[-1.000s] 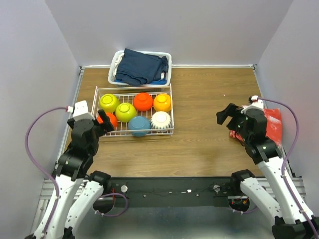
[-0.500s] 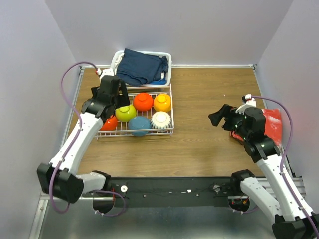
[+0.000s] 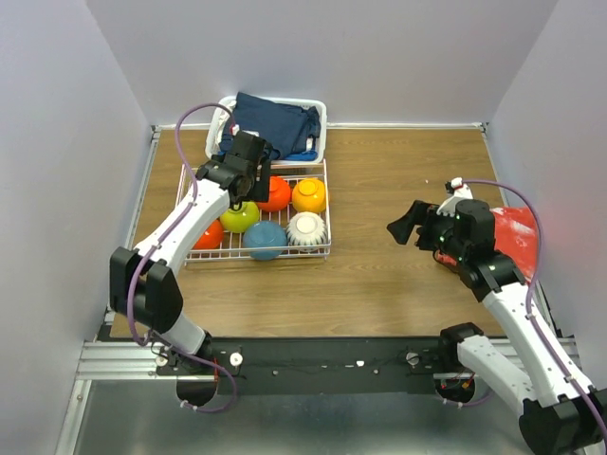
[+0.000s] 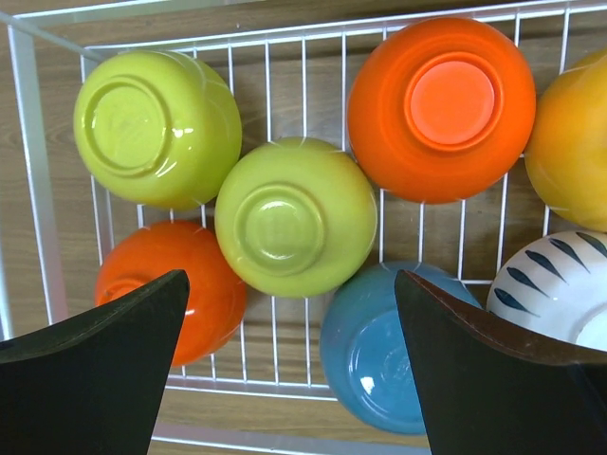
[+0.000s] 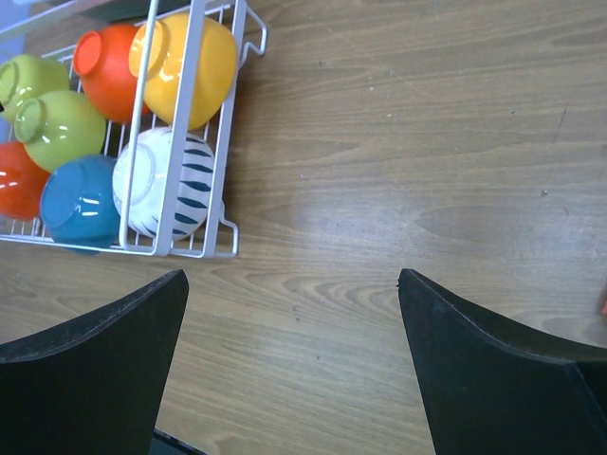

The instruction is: Unload the bowls from the dish rack

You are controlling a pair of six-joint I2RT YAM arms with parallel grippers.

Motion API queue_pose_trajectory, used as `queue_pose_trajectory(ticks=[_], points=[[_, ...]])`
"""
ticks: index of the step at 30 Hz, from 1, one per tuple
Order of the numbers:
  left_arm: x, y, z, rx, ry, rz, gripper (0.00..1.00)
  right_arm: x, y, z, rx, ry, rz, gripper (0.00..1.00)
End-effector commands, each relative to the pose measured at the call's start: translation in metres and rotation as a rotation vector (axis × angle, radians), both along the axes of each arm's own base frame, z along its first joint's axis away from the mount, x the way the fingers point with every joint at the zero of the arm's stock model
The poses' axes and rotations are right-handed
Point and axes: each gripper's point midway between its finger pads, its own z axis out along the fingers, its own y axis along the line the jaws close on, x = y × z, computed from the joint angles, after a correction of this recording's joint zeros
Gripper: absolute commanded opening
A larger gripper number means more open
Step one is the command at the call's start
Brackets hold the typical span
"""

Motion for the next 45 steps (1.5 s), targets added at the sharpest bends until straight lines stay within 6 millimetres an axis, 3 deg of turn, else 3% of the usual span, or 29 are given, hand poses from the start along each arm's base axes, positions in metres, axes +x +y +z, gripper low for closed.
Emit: queue_pose_trajectory(ticks=[1,7,12,23,27,31,39,45], points=[[0.002,-0.008,-0.013,0.035,0.067,-0.020,0.99,0.002,0.010,0.007,0.016,0.001,0.050,1.00],[0.001,-0.013,-0.032,0.148,0.138,-0.024,0.99,0.004,0.014,0.004,0.028,0.009,0.066,1.00],[-0.007,-0.018,-0.035,0.190,0.160,-0.026,0.99,0.005,0.014,0.001,0.012,0.020,0.072,1.00],[-0.046,-0.027,-0.028,0.056,0.184,-0.034,0.99,0.009,0.017,-0.012,-0.033,0.051,0.118,1.00],[-0.061,-0.031,-0.028,-0.042,0.183,-0.006,0.99,0.011,0.019,-0.017,-0.035,0.066,0.127,1.00],[-0.067,-0.051,-0.028,-0.288,0.200,-0.002,0.99,0.013,0.020,-0.021,-0.033,0.064,0.135,1.00],[-0.067,-0.044,-0.038,-0.586,0.225,0.060,0.99,0.015,0.019,-0.026,-0.058,0.070,0.147,1.00],[-0.060,-0.033,-0.043,-0.679,0.212,0.095,0.99,0.017,0.022,-0.026,-0.046,0.071,0.146,1.00]])
